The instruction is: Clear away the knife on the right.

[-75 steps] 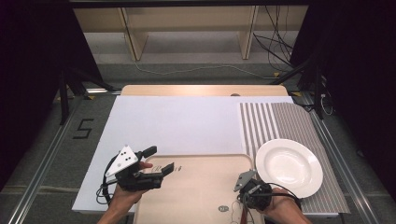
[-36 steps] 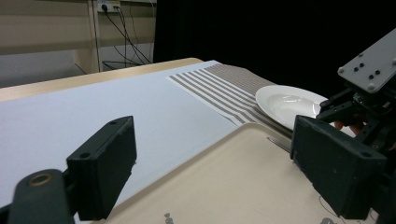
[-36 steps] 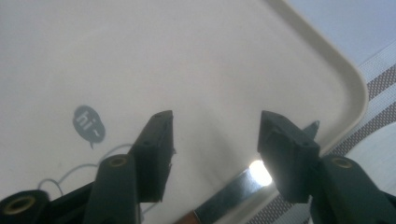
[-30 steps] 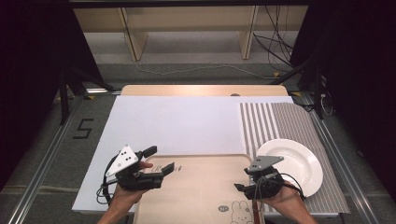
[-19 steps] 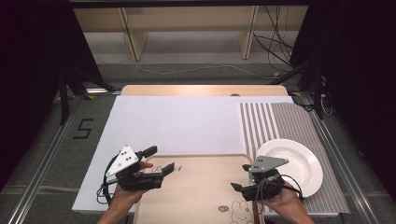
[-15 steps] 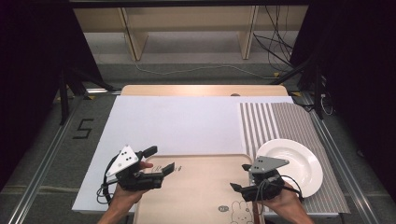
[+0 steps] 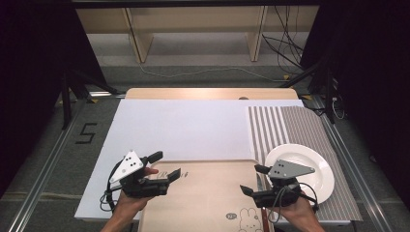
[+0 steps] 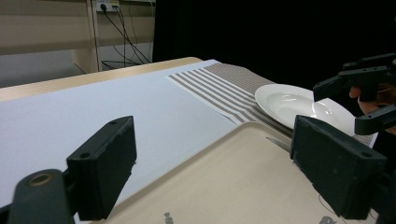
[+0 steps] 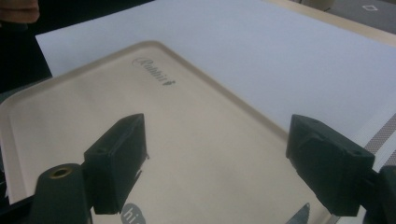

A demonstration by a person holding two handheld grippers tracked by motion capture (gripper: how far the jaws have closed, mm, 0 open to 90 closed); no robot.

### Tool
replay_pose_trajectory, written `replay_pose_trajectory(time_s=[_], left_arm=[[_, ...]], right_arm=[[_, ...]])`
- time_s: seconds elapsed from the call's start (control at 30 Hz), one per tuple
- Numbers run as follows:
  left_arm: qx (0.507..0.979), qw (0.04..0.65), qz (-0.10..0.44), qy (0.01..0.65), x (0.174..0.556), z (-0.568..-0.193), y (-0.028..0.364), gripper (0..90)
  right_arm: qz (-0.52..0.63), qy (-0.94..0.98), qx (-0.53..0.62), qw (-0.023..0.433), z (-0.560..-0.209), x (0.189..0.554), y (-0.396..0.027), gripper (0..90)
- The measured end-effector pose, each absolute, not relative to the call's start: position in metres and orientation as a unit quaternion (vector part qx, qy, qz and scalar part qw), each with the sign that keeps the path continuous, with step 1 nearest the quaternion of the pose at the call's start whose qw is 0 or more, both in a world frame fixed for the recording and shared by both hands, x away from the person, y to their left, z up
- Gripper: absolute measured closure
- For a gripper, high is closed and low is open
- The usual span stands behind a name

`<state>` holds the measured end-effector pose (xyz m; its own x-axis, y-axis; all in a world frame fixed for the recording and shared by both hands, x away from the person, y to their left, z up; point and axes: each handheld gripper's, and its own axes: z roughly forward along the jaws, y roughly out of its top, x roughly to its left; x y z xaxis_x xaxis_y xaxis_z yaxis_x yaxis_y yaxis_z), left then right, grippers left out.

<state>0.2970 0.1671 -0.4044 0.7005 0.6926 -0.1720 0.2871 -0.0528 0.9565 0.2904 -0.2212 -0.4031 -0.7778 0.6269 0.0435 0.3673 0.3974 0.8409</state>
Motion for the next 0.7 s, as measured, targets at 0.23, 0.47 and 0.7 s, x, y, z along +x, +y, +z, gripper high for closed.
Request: replay_pose_trajectory(time_s=[0.23,0.47,0.7], left_arm=[[0.706,0.594,0.171,0.346,0.297,-0.404,0.167,14.5],[0.707,0.594,0.170,0.345,0.296,-0.404,0.167,14.5],[0.709,0.593,0.168,0.343,0.296,-0.405,0.167,14.5]], right_arm=[[0.494,0.795,0.323,0.142,-0.399,0.290,-0.232,17.9],[0.527,0.765,0.337,0.151,-0.397,0.286,-0.244,17.9],[0.535,0.758,0.336,0.161,-0.399,0.282,-0.249,17.1]])
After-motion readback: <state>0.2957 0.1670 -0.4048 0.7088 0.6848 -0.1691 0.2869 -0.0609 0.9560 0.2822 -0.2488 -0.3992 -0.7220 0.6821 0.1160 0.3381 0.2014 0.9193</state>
